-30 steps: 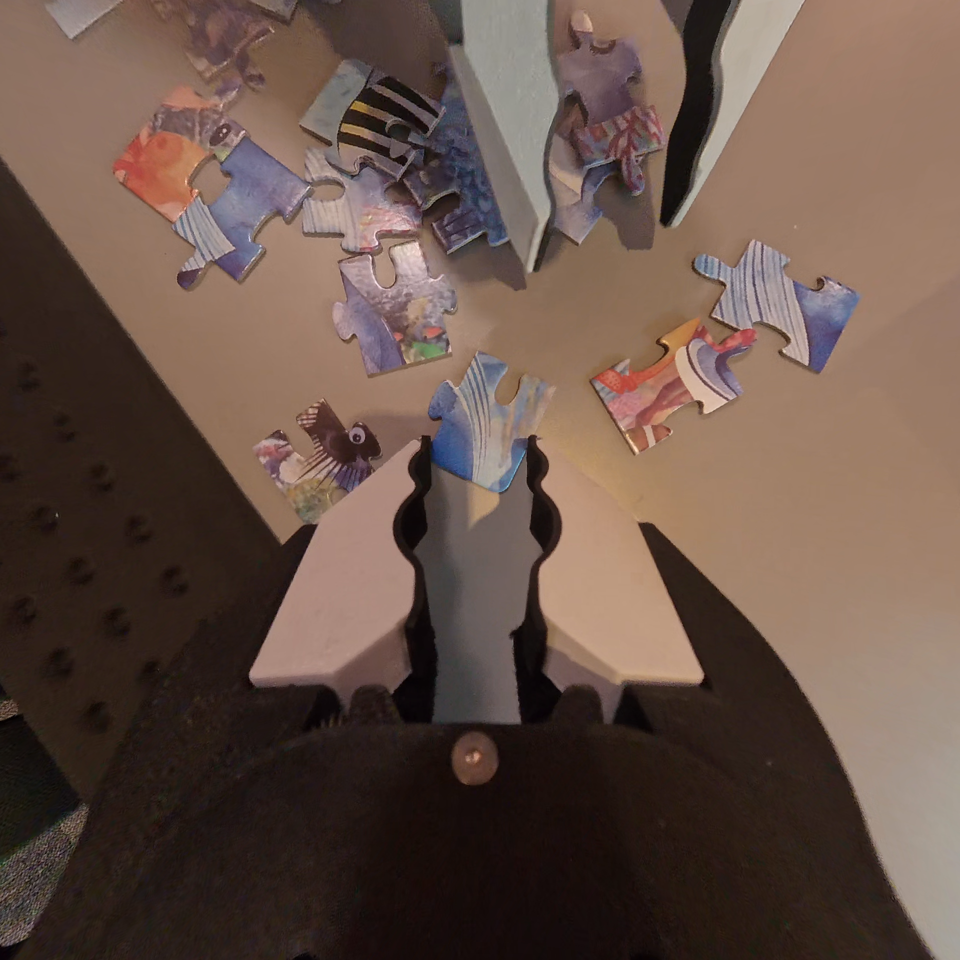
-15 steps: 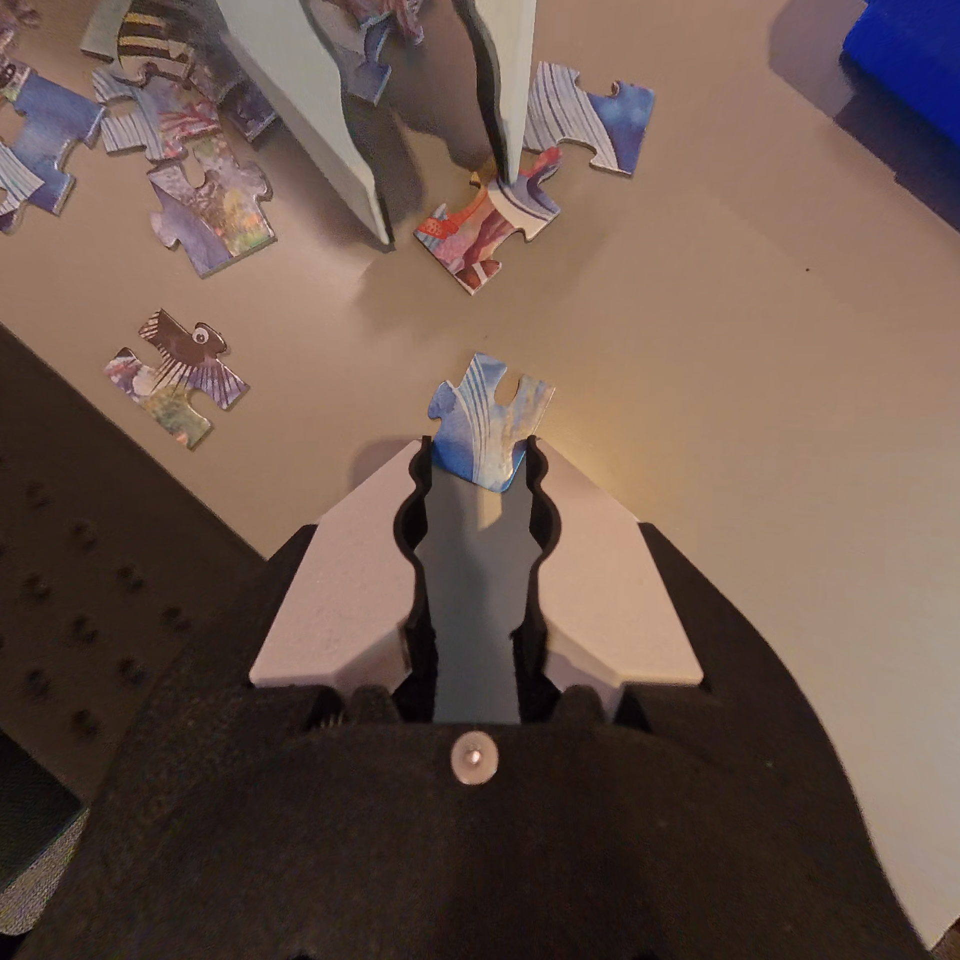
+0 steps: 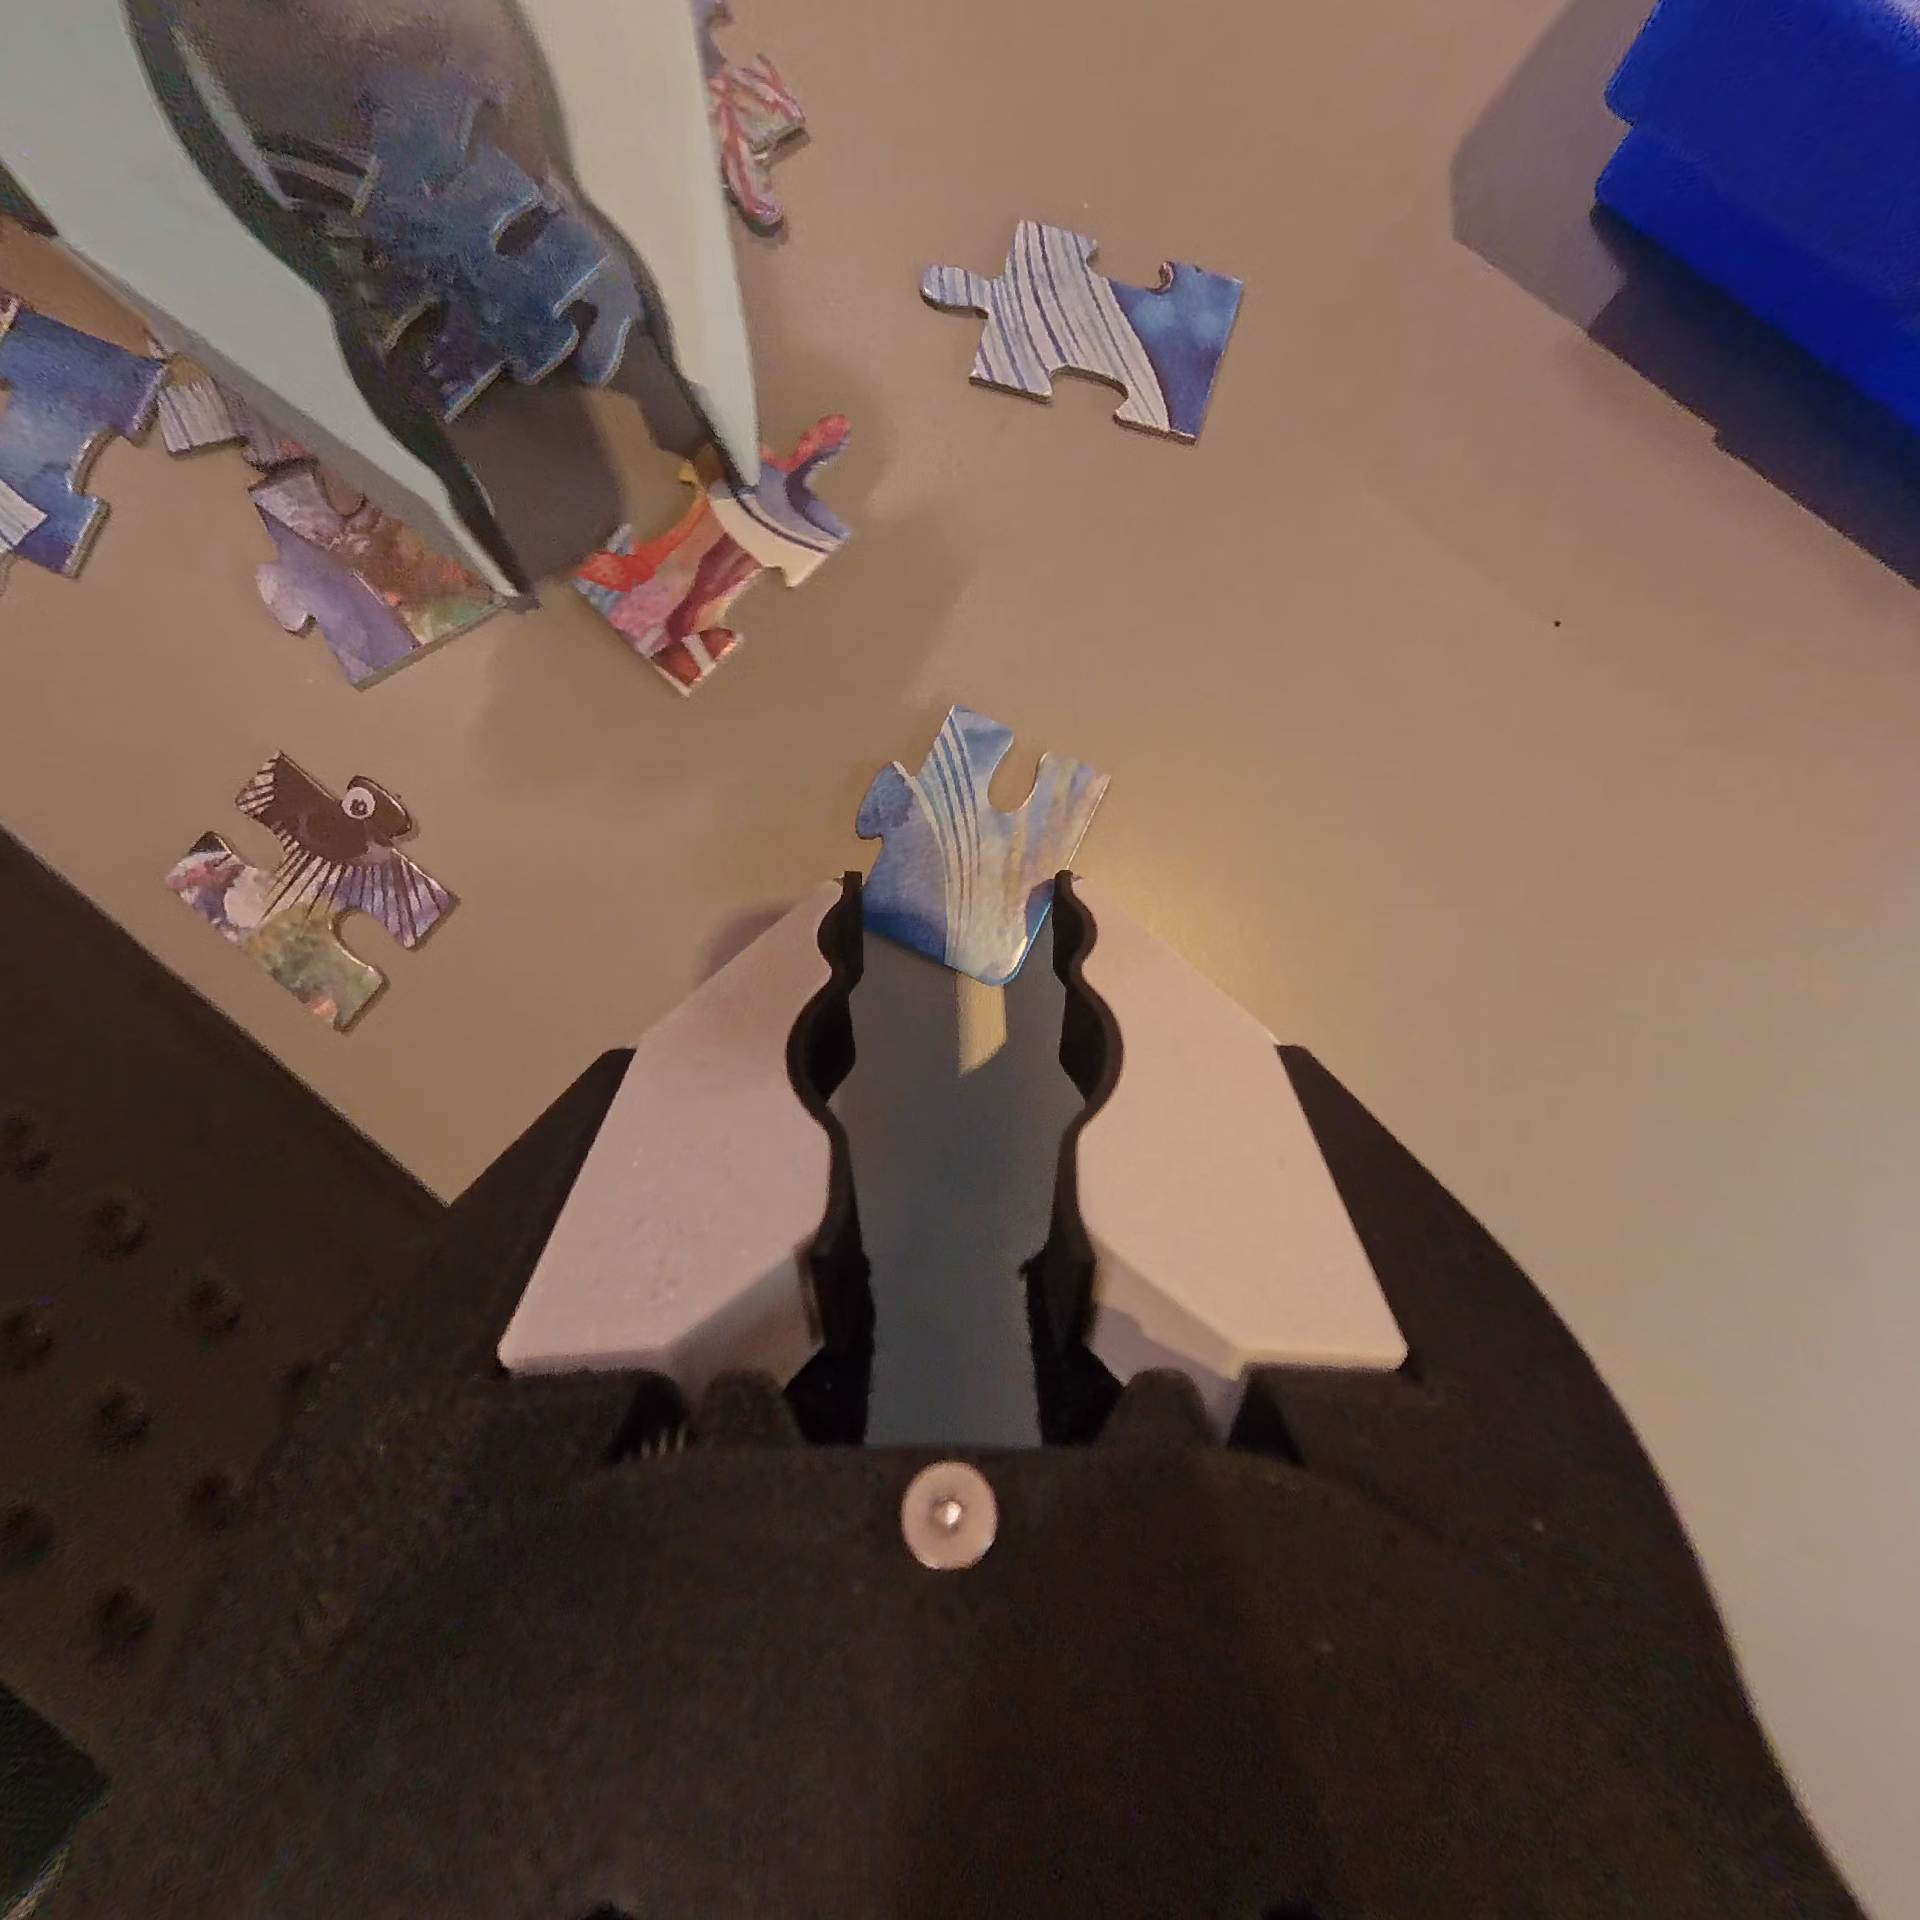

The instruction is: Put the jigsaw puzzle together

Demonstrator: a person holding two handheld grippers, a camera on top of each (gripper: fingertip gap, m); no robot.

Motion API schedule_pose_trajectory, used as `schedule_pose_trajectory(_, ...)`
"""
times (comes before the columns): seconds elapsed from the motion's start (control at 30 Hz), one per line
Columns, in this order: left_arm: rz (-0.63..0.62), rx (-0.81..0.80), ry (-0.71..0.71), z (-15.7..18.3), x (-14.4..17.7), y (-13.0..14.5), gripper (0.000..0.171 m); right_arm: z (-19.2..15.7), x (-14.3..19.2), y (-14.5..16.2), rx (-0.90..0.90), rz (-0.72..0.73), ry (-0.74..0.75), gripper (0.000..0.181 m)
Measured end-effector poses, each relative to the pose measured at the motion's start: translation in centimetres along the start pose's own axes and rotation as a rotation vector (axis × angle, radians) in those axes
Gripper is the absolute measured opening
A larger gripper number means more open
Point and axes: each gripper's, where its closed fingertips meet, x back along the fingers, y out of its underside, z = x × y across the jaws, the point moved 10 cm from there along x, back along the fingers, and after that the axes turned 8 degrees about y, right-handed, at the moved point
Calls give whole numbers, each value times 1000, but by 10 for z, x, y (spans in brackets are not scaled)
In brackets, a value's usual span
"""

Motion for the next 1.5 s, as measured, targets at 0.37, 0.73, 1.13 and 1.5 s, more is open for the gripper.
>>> schedule_pose_trajectory(0.37,3,96,1,24,38,40,58,2,15,-2,-44,81,-2,53)
schedule_pose_trajectory(0.73,9,216,-134,15,73,86,61,5,37,16,-37,40,39,47)
schedule_pose_trajectory(1.13,8,146,-172,-6,57,76,52,-11,21,13,5,59,-4,44)
schedule_pose_trajectory(1.5,-8,132,-176,-22,45,76,30,-11,18,16,8,93,-15,40)
